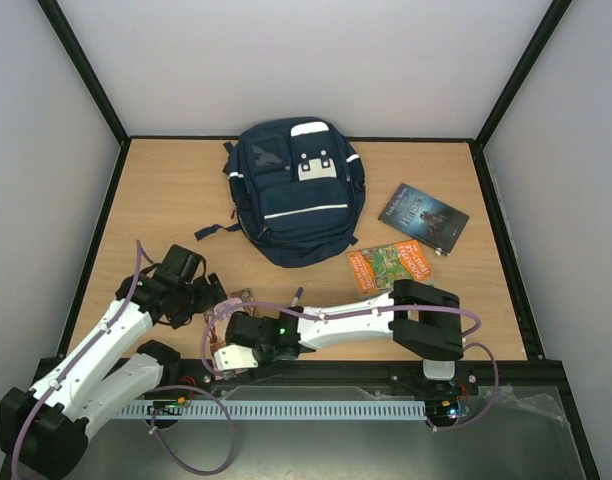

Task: Pack the student bag
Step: Pick up the book from the center of the board.

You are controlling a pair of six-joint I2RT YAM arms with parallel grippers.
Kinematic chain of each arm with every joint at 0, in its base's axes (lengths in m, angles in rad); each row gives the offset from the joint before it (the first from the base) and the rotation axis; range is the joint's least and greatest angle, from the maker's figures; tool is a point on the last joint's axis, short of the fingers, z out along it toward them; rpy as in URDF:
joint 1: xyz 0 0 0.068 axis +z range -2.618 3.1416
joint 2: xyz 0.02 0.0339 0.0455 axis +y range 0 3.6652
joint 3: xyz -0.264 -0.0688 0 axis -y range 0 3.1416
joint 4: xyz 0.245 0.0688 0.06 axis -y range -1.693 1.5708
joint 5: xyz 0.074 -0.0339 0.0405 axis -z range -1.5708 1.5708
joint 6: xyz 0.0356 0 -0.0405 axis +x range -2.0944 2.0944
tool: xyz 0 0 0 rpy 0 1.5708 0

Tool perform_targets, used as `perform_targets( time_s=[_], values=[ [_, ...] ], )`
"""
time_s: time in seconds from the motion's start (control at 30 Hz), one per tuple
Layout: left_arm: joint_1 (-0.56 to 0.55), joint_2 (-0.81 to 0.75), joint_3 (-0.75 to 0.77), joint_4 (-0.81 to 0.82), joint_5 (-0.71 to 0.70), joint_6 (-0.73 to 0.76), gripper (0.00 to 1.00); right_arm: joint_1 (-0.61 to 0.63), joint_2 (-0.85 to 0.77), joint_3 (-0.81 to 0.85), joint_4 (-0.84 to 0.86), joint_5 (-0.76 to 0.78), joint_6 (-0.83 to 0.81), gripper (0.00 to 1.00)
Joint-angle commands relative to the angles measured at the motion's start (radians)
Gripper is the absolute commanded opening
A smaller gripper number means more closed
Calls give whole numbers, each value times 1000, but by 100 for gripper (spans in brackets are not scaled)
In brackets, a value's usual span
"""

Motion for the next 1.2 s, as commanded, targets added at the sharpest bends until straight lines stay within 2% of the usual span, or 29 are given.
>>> perform_targets(
  time_s=[0.0, 0.13, 0.27, 0.4, 0.53, 0.63, 0.93, 1.17],
  values=[
    [28, 1, -21, 36, 16, -5, 99, 4, 69, 64, 13, 107, 18, 46],
    [149, 52, -44, 121, 82, 46, 99, 4, 90, 36, 52, 142, 25, 46],
    [290, 71, -87, 181, 134, 102, 99, 1, 120, 27, 86, 252, 51, 45],
    [364, 109, -95, 226, 176, 140, 99, -37, 143, 47, 101, 284, 94, 44],
    [367, 131, -101, 294, 208, 122, 98, -74, 157, 64, 107, 289, 111, 42],
    [368, 138, -118, 346, 226, 107, 91, -87, 160, 70, 110, 307, 119, 40],
    [368, 192, -125, 397, 199, 114, 91, -166, 162, 93, 117, 323, 147, 38],
    [368, 215, -151, 441, 207, 134, 90, -199, 100, 94, 114, 310, 138, 38]
  ],
)
